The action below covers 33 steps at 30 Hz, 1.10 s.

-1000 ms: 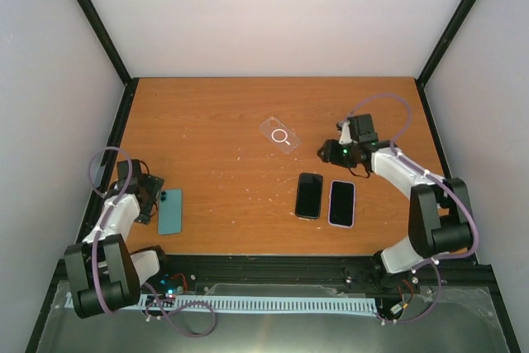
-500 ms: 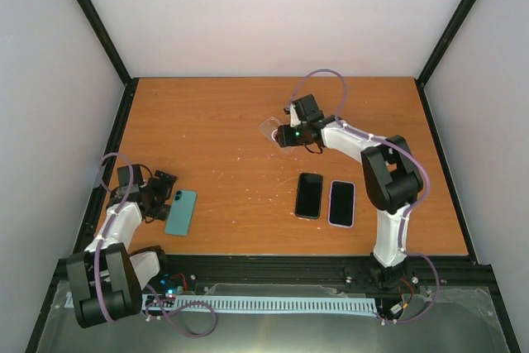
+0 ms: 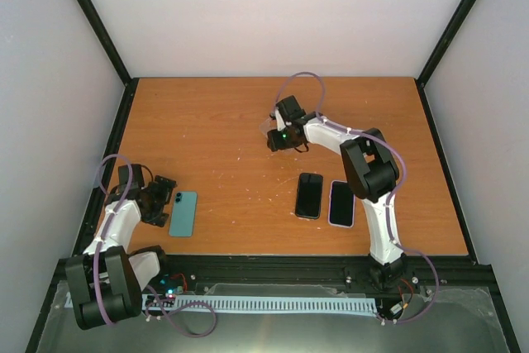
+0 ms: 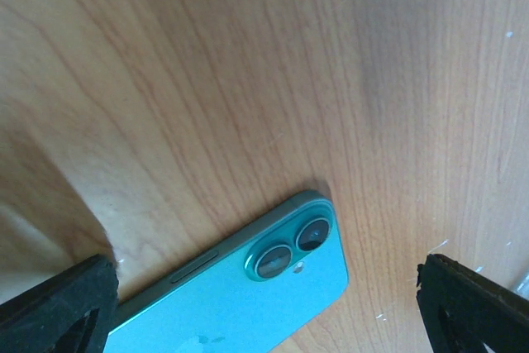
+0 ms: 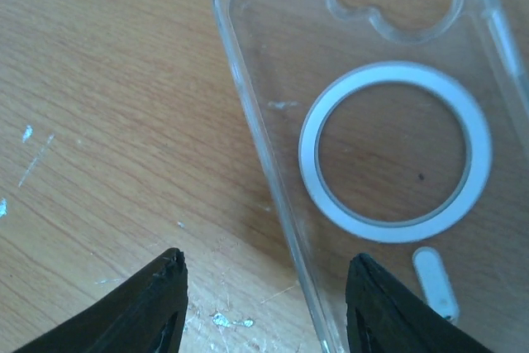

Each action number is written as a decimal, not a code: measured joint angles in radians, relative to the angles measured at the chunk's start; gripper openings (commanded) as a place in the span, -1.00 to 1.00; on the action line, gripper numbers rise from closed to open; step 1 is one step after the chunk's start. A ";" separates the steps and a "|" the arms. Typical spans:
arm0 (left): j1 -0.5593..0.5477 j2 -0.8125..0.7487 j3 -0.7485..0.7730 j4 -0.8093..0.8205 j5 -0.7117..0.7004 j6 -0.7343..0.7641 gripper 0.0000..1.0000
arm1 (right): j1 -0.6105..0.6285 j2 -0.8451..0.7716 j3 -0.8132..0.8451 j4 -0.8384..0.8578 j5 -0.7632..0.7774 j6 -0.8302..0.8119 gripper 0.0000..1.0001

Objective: Put the phone into the phone case

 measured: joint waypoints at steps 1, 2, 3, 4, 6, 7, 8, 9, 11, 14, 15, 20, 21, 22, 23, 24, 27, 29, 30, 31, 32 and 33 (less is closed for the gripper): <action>0.000 0.000 0.003 -0.011 -0.007 0.000 0.99 | 0.003 0.003 0.001 -0.008 0.001 -0.001 0.00; 0.000 0.001 0.006 -0.020 -0.011 0.000 0.99 | 0.004 0.005 0.002 -0.015 0.001 -0.002 -0.02; 0.000 0.003 0.008 -0.026 -0.014 0.000 0.99 | 0.005 0.008 0.002 -0.022 0.001 -0.002 -0.03; 0.000 0.005 0.010 -0.031 -0.014 0.000 0.99 | 0.007 0.011 0.003 -0.029 0.002 -0.002 -0.05; 0.000 0.006 0.010 -0.038 -0.013 0.001 0.99 | 0.008 0.012 0.003 -0.032 0.006 -0.002 -0.09; 0.000 0.005 0.010 -0.040 -0.011 0.001 0.99 | 0.009 0.012 0.003 -0.032 0.006 -0.003 -0.11; 0.000 0.004 0.010 -0.041 -0.010 0.002 0.99 | 0.011 0.012 0.003 -0.032 0.011 -0.003 -0.13; 0.000 0.000 0.008 -0.043 -0.006 0.002 0.99 | 0.015 0.012 0.002 -0.034 0.014 -0.002 -0.15; 0.000 -0.015 0.000 -0.045 0.003 0.002 0.99 | 0.024 0.010 -0.005 -0.028 0.027 0.000 -0.21; 0.000 -0.051 -0.021 -0.047 0.025 0.002 0.99 | 0.037 -0.007 -0.036 -0.012 0.039 0.004 -0.25; 0.000 -0.057 -0.024 -0.047 0.031 0.002 0.99 | 0.042 -0.017 -0.052 -0.006 0.043 0.008 -0.26; -0.021 -0.086 -0.048 -0.042 0.064 0.000 0.99 | 0.076 -0.090 -0.164 0.018 0.049 0.031 -0.27; -0.032 -0.086 -0.049 -0.041 0.070 -0.002 0.99 | 0.083 -0.107 -0.190 0.024 0.048 0.038 -0.28; -0.047 -0.086 -0.050 -0.039 0.077 -0.005 0.99 | 0.089 -0.126 -0.218 0.031 0.047 0.045 -0.28; -0.064 -0.085 -0.050 -0.038 0.085 -0.011 0.99 | 0.095 -0.143 -0.244 0.035 0.046 0.051 -0.29; -0.080 -0.084 -0.051 -0.036 0.091 -0.017 0.99 | 0.101 -0.162 -0.274 0.044 0.045 0.058 -0.30; -0.122 -0.077 -0.052 -0.031 0.115 -0.040 0.99 | 0.112 -0.219 -0.358 0.068 0.040 0.083 -0.32; -0.139 -0.076 -0.054 -0.027 0.126 -0.056 0.99 | 0.114 -0.261 -0.418 0.085 0.034 0.100 -0.33; -0.145 -0.076 -0.055 -0.025 0.130 -0.064 0.99 | 0.115 -0.279 -0.443 0.091 0.031 0.107 -0.33; -0.153 -0.076 -0.056 -0.023 0.133 -0.072 0.99 | 0.115 -0.301 -0.472 0.095 0.028 0.115 -0.33; -0.162 -0.076 -0.059 -0.019 0.137 -0.083 0.99 | 0.115 -0.320 -0.497 0.100 0.027 0.122 -0.33; -0.167 -0.076 -0.061 -0.015 0.141 -0.091 0.99 | 0.115 -0.336 -0.519 0.106 0.026 0.130 -0.34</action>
